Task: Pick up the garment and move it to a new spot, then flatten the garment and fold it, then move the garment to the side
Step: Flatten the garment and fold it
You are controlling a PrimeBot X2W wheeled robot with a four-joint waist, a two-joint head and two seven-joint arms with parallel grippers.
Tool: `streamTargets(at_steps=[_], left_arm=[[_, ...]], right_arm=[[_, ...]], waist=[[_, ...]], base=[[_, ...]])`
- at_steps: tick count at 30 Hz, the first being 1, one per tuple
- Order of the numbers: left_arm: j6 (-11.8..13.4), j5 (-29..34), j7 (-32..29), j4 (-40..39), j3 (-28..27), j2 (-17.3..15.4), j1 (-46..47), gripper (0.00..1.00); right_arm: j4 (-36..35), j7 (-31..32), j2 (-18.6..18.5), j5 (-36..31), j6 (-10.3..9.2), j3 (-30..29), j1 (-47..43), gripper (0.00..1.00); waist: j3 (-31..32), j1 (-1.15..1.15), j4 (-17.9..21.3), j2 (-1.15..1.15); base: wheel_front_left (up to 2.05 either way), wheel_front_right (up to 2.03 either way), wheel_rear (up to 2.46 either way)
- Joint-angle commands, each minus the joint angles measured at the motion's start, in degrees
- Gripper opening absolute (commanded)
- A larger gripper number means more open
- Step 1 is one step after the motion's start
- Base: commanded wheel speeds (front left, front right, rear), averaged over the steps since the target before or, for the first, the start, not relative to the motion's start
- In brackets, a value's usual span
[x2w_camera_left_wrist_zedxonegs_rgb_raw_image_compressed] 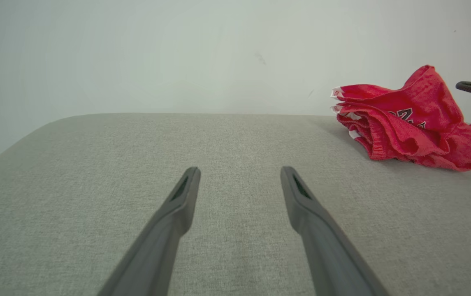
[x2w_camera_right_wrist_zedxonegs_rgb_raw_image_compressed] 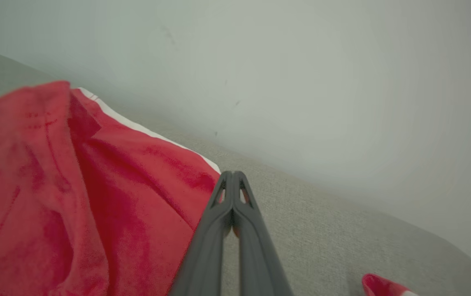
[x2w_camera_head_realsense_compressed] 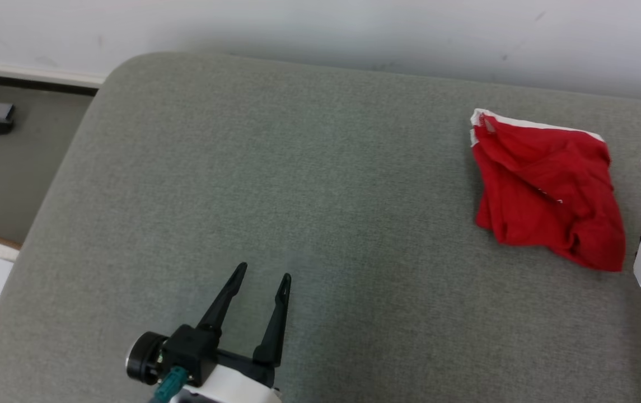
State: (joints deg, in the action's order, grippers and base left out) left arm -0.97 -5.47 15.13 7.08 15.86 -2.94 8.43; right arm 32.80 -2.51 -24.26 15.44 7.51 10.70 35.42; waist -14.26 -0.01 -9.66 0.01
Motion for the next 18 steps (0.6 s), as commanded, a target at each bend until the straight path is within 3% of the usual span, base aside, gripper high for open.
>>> streamTargets(at_steps=[1, 7, 18], left_arm=[[0.31, -0.65, -0.02, 0.16, 0.08, -0.17, 0.59, 1.0], [1.2, -1.23, -0.02, 0.44, 0.08, -0.09, 0.17, 1.0], [1.98, -2.39, -0.02, 0.01, 0.56, -0.07, 0.69, 1.0]], right_arm=[[1.08, -0.02, -0.42, -0.53, -0.08, 0.88, 0.9, 0.0], [5.7, -3.0, 0.49, 2.48, -0.09, 7.75, 2.45, 0.0], [5.95, -5.76, 1.49, 6.72, -0.09, 20.52, 2.66, 0.0]], waist=[[-2.37, 0.01, -2.75, -0.01], [-2.54, 0.01, -4.37, -0.01], [-2.34, 0.01, -3.47, -0.01]], base=[[0.0, 0.0, 0.0], [0.0, 0.0, 0.0], [0.0, 0.0, 0.0]])
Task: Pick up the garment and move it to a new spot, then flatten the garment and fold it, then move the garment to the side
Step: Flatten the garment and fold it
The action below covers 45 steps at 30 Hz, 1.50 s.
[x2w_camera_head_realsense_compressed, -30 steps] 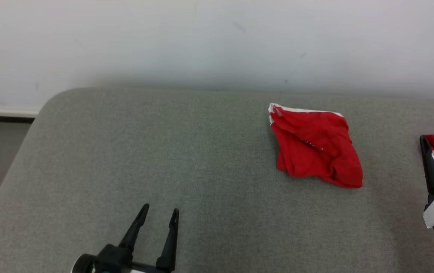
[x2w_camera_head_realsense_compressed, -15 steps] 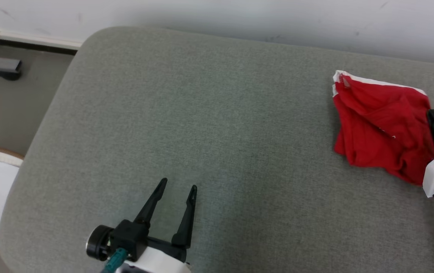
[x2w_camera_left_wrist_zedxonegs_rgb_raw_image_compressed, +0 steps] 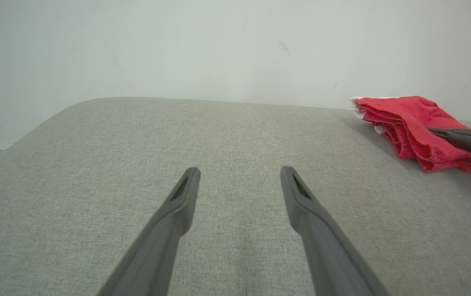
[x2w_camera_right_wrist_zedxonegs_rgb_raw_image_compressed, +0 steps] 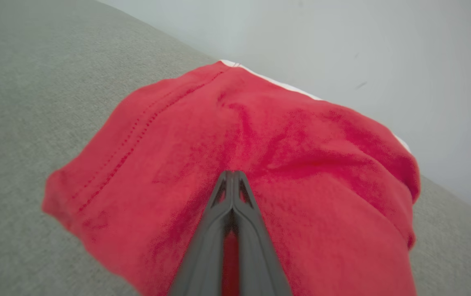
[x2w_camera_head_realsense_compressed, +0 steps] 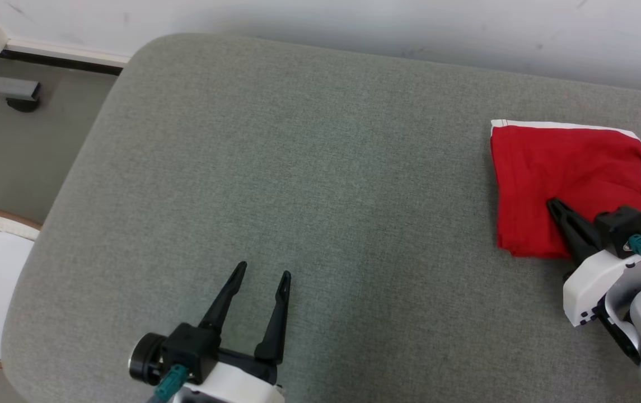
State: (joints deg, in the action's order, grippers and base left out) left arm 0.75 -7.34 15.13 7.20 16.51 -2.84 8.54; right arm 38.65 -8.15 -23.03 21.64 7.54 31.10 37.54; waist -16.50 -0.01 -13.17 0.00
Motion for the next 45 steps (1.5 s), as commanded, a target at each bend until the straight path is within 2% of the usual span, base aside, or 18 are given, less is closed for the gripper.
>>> streamTargets(at_steps=[1, 9, 15, 22, 23, 25, 26, 30, 36, 45], left_arm=[[0.28, -0.6, -0.02, -0.11, 0.06, -0.18, 0.74, 1.0], [0.76, -0.94, -0.02, 0.43, 0.42, -0.18, 0.29, 1.0], [0.7, -0.33, -0.02, 1.51, -1.31, -0.18, -2.06, 1.0], [0.29, 0.8, -0.02, 2.09, -4.34, -0.72, -5.46, 1.0], [0.28, 0.99, -0.02, 2.15, -4.67, -0.77, -5.95, 1.0], [0.27, 1.2, -0.02, 2.39, -5.55, -0.95, -7.1, 1.0], [0.18, 1.19, -0.02, 2.42, -5.9, -0.99, -7.59, 1.0], [-0.22, 1.54, -0.02, 2.29, -6.99, -1.13, -9.89, 1.0], [-1.04, 2.04, -0.02, 2.5, -8.29, -1.21, -12.26, 1.0], [-1.18, 1.67, -0.02, 2.23, -10.02, -0.74, -15.12, 1.0]], right_arm=[[0.38, -0.49, 0.53, 0.54, -0.13, 0.72, 0.86, 0.0], [2.96, -4.09, 3.58, 0.29, -0.13, 2.29, 0.05, 0.0], [3.46, -5.21, 5.66, 1.66, -0.13, 4.06, -2.8, 0.0], [-1.21, -6.72, 3.89, 2.38, -0.13, -0.43, -8.15, 0.0], [-2.07, -6.86, 3.53, 2.38, -0.13, -1.74, -9.27, 0.05], [-4.2, -7.03, 2.69, 1.7, -0.13, -4.5, -11.92, 0.5], [-5.32, -7.08, 2.19, 1.53, -0.13, -6.27, -13.49, 1.0], [-11.3, -7.01, 1.49, -0.42, -0.13, -14.13, -20.34, 1.0], [-20.19, -7.0, 2.83, -2.11, -0.13, -23.69, -31.06, 1.0], [-26.67, -7.01, 7.17, -7.59, -0.13, -29.63, -40.38, 1.0]], waist=[[-0.24, 0.01, 0.04, 0.0], [0.72, 0.01, 0.08, 0.0], [4.93, 0.01, 2.34, 0.0], [11.31, 0.01, 6.66, 0.0], [12.12, 0.01, 7.16, 0.0], [13.87, 0.01, 8.19, 0.0], [14.43, 0.01, 8.59, 0.0], [16.58, 0.01, 10.14, 0.0], [17.78, 0.01, 11.43, 0.0], [19.3, 0.01, 12.86, 0.0]], base=[[0.0, 0.0, 0.0], [0.0, 0.0, 0.0], [0.0, 0.0, 0.0], [0.0, 0.0, 0.0], [0.0, 0.0, 0.0], [0.0, 0.0, 0.0], [0.0, 0.0, 0.0], [0.0, 0.0, 0.0], [0.0, 0.0, 0.0], [0.0, 0.0, 0.0]])
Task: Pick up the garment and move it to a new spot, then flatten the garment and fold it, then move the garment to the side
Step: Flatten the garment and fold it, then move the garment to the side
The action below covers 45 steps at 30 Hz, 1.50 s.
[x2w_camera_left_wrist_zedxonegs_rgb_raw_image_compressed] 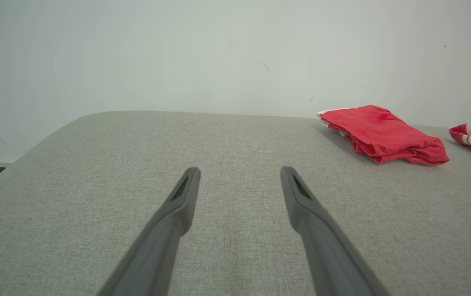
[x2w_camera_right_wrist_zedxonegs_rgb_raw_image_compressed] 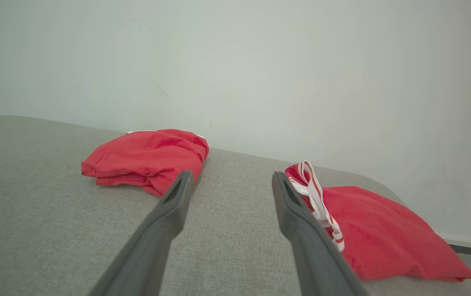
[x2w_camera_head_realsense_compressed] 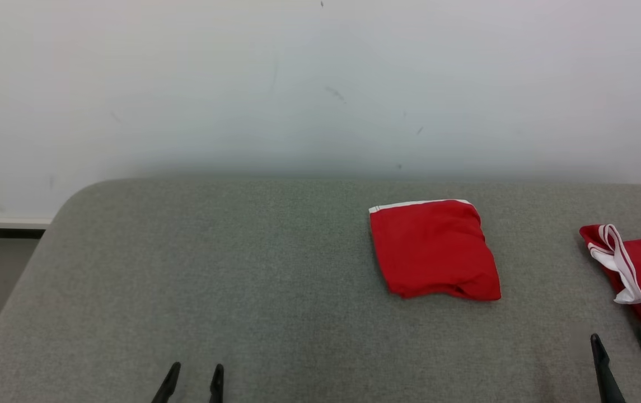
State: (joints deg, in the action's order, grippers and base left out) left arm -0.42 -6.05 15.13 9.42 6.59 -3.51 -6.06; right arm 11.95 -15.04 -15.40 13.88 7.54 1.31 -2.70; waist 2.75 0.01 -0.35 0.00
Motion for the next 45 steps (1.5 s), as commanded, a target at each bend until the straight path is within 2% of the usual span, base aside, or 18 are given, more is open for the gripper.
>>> streamTargets(at_steps=[1, 9, 26, 29, 32, 34, 39, 43, 45], left_arm=[[0.03, 0.33, -0.02, 0.01, -0.2, -0.03, -0.85, 1.0], [-0.57, 0.57, -0.02, -0.12, -0.84, 0.22, -2.65, 1.0], [-0.76, 0.84, -0.02, -0.85, 0.25, 0.45, -3.56, 1.0], [-0.72, 0.76, -0.02, -1.01, 0.25, 0.47, -3.48, 1.0], [-0.86, 0.9, -0.02, -1.11, 0.38, 0.48, -3.18, 1.0], [-0.99, 1.03, -0.02, -1.19, 0.47, 0.48, -2.83, 1.0], [-1.33, 1.19, -0.02, -1.49, 1.19, 0.5, -1.52, 1.0], [-1.79, 1.56, -0.02, -1.82, 2.25, 0.48, 0.72, 1.0], [-1.91, 1.36, -0.02, -1.98, 2.9, 0.5, 2.38, 1.0]], right_arm=[[-0.4, -0.12, 0.42, 0.0, -0.13, -0.73, -0.98, 1.0], [-0.5, -0.13, 3.7, -1.68, -0.13, -4.81, -4.15, 1.0], [1.57, -0.13, 3.13, -0.64, -0.13, -4.6, -3.03, 1.0], [2.05, -0.12, 4.11, 2.99, -0.13, -3.68, -2.39, 1.0], [2.8, 0.48, 2.77, 8.94, -0.13, -1.62, -0.33, 1.0], [2.37, 2.71, 1.5, 13.91, -0.13, -0.77, 1.85, 1.0], [1.5, 13.41, -3.0, 25.22, -0.13, 0.4, 8.91, 1.0], [3.55, 23.79, -5.94, 29.86, -0.13, 1.05, 16.18, 1.0], [5.45, 28.52, -6.14, 31.58, -0.12, 0.96, 20.21, 1.0]], waist=[[0.29, -0.01, 0.12, 0.0], [1.35, -0.01, 1.09, 0.0], [1.2, -0.01, 0.32, 0.0], [1.0, -0.01, 0.32, 0.0], [0.6, -0.01, 0.3, 0.0], [0.17, -0.01, 0.27, 0.0], [-2.13, -0.01, -0.59, 0.0], [-5.99, -0.01, -2.34, 0.0], [-8.55, -0.01, -3.57, 0.0]], base=[[0.0, 0.0, 0.0], [0.0, 0.0, 0.0], [0.0, 0.0, 0.0], [0.0, 0.0, 0.0], [0.0, 0.0, 0.0], [0.0, 0.0, 0.0], [0.0, 0.0, 0.0], [0.0, 0.0, 0.0], [0.0, 0.0, 0.0]])
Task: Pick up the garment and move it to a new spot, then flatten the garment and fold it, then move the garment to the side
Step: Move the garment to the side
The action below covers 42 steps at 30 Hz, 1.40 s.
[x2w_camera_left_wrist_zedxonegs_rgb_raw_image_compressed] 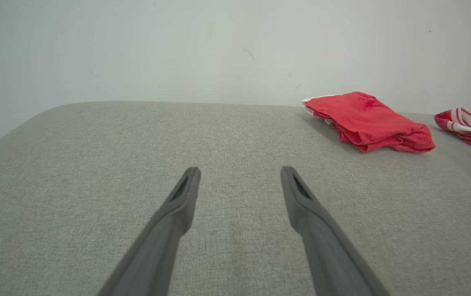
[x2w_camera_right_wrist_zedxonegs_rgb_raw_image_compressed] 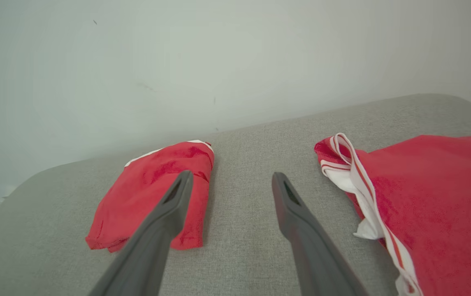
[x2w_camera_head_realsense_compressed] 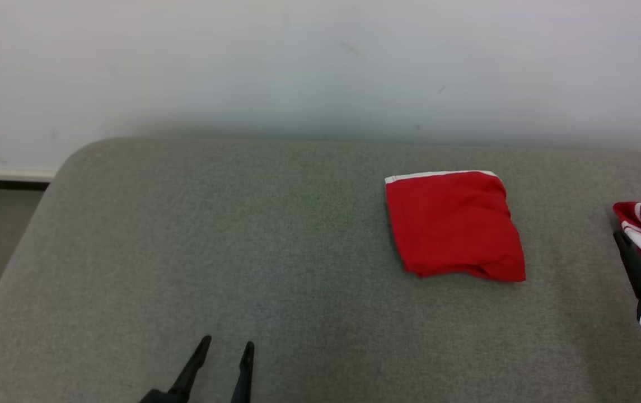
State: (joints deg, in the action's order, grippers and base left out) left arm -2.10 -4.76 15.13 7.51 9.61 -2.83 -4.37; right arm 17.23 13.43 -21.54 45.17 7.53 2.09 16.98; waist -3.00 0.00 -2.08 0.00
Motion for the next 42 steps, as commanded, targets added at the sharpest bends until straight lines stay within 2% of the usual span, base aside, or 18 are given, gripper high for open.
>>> streamTargets(at_steps=[1, 6, 17, 22, 28, 36, 37, 38, 39, 40, 42], left_arm=[[-0.18, -0.1, -0.02, -0.09, 0.34, -0.18, 1.48, 1.0], [-0.07, -0.82, -0.02, 0.72, 2.93, -0.19, 4.77, 1.0], [1.56, -1.88, -0.02, 2.31, 7.47, -0.19, 7.17, 1.0], [1.96, -1.82, -0.02, 2.45, 7.88, -0.18, 7.42, 1.0], [1.76, -1.57, -0.02, 2.93, 8.14, -0.19, 8.23, 1.0], [1.65, -1.82, -0.03, 3.12, 8.93, -0.18, 8.81, 1.0], [1.74, -1.94, -0.03, 3.14, 9.01, -0.18, 8.69, 1.0], [1.83, -2.07, -0.03, 3.14, 9.11, -0.18, 8.62, 1.0], [1.93, -2.17, -0.03, 3.14, 9.18, -0.18, 8.57, 1.0], [2.03, -2.32, -0.03, 3.17, 9.22, -0.18, 8.48, 1.0], [2.09, -2.46, -0.03, 3.24, 9.28, -0.18, 8.29, 1.0]], right_arm=[[1.33, 2.09, 0.07, 0.91, -0.12, 0.16, 2.49, 1.0], [9.04, 8.73, 1.31, 2.69, -0.11, -0.86, 11.26, 1.0], [22.53, 14.85, 2.19, 3.97, -0.11, -2.59, 21.03, 1.0], [23.42, 16.13, 3.14, 6.13, -0.11, -1.72, 21.57, 1.0], [24.13, 15.52, 4.9, 7.45, -0.11, -0.39, 21.77, 1.0], [24.3, 13.37, 5.4, 8.36, -0.11, 1.42, 22.38, 1.0], [24.28, 12.72, 5.29, 8.15, -0.11, 1.77, 22.55, 0.75], [24.38, 12.04, 5.16, 7.86, -0.11, 2.1, 22.68, 0.43], [24.42, 11.12, 5.03, 7.65, -0.11, 2.44, 22.82, 0.18], [24.47, 10.17, 4.84, 7.31, -0.11, 2.68, 22.96, 0.0], [24.27, 8.69, 4.48, 7.25, -0.11, 3.43, 23.41, 0.0]], waist=[[-3.95, 0.0, -2.56, 0.0], [-8.5, 0.0, -6.28, 0.0], [-12.82, 0.0, -12.14, 0.0], [-13.6, 0.0, -12.59, 0.0], [-13.97, 0.0, -12.73, 0.0], [-14.03, 0.0, -13.41, 0.0], [-14.04, 0.0, -13.47, 0.0], [-14.06, 0.0, -13.52, 0.0], [-14.05, 0.0, -13.56, 0.0], [-13.98, 0.0, -13.54, 0.0], [-13.87, 0.0, -13.4, 0.0]], base=[[0.0, 0.0, 0.0], [0.0, 0.0, 0.0], [0.0, 0.0, 0.0], [0.0, 0.0, 0.0], [0.0, 0.0, 0.0], [0.0, 0.0, 0.0], [0.0, 0.0, 0.0], [0.0, 0.0, 0.0], [0.0, 0.0, 0.0], [0.0, 0.0, 0.0], [0.0, 0.0, 0.0]])
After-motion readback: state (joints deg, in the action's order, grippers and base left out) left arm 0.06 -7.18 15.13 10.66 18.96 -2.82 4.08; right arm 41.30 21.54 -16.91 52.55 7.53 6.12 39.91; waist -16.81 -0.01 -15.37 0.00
